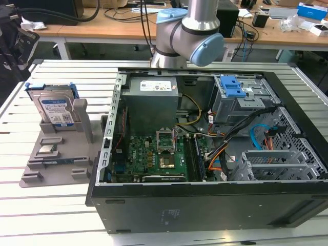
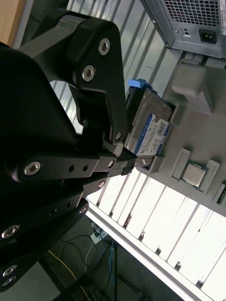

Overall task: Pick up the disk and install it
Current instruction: 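Reach for the disk, then pick up the disk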

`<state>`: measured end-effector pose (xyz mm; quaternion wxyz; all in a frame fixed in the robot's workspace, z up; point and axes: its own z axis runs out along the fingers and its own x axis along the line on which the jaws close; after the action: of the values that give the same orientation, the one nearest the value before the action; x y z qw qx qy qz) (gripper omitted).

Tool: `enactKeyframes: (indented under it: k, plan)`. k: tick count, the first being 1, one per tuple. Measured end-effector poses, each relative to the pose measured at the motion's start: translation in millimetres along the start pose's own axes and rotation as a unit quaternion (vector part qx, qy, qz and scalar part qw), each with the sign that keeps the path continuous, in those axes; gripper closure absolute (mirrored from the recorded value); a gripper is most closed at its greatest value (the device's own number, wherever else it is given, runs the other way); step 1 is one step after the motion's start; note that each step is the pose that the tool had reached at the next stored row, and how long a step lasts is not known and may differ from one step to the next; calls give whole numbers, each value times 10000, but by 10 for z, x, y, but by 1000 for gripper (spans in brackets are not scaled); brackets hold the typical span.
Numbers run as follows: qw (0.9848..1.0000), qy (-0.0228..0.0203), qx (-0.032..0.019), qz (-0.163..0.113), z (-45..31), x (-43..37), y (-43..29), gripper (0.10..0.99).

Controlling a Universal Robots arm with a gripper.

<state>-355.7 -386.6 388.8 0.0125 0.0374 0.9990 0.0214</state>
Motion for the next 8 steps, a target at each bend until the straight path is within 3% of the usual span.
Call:
enactKeyframes:
  k: [4, 8]
  plan:
    - [10000, 0, 0, -2, 0, 1, 0, 980]
    - [9991, 19, -10, -419, 0, 2, 0, 980]
